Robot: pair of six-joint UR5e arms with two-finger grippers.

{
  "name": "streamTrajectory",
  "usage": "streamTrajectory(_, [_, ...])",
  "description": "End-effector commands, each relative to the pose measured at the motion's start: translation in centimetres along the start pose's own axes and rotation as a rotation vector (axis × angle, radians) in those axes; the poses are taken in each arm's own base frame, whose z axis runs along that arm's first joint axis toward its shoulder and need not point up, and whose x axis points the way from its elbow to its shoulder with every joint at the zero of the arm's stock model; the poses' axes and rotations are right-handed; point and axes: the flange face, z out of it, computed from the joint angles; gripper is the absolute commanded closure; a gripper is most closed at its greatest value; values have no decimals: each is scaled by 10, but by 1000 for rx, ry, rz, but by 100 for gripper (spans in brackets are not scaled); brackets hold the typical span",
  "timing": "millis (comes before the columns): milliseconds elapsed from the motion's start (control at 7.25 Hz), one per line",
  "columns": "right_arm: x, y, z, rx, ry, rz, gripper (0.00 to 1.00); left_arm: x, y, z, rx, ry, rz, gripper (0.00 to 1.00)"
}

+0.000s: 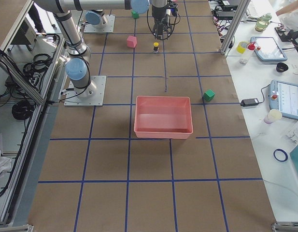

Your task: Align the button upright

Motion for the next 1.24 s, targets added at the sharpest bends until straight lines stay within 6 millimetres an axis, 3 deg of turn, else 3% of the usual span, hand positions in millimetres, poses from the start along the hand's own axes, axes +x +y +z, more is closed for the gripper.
streamTrajectory(0, [0, 0, 0, 0, 0, 1, 0, 53, 61, -89, 275, 50, 127, 0])
streamTrajectory(276, [0, 0, 0, 0, 0, 1, 0, 48, 86, -130, 450, -40, 535, 0])
streamTrajectory(414, [0, 0, 0, 0, 0, 1, 0, 35, 75, -160, 581, -186, 619, 0])
streamTrajectory(552, [0, 0, 0, 0, 0, 2, 0, 19, 79, -184, 650, -405, 753, 0])
streamTrajectory(690, [0, 0, -1, 2, 0, 1, 0, -1, 98, -211, 743, -666, 832, 0])
streamTrajectory(828, [0, 0, 0, 0, 0, 1, 0, -18, 130, -229, 761, -711, 882, 0])
streamTrajectory(966, [0, 0, 0, 0, 0, 2, 0, -29, 156, -235, 785, -690, 907, 0])
streamTrajectory(1103, [0, 0, 0, 0, 2, 1, 0, -38, 171, -241, 811, -678, 905, 0])
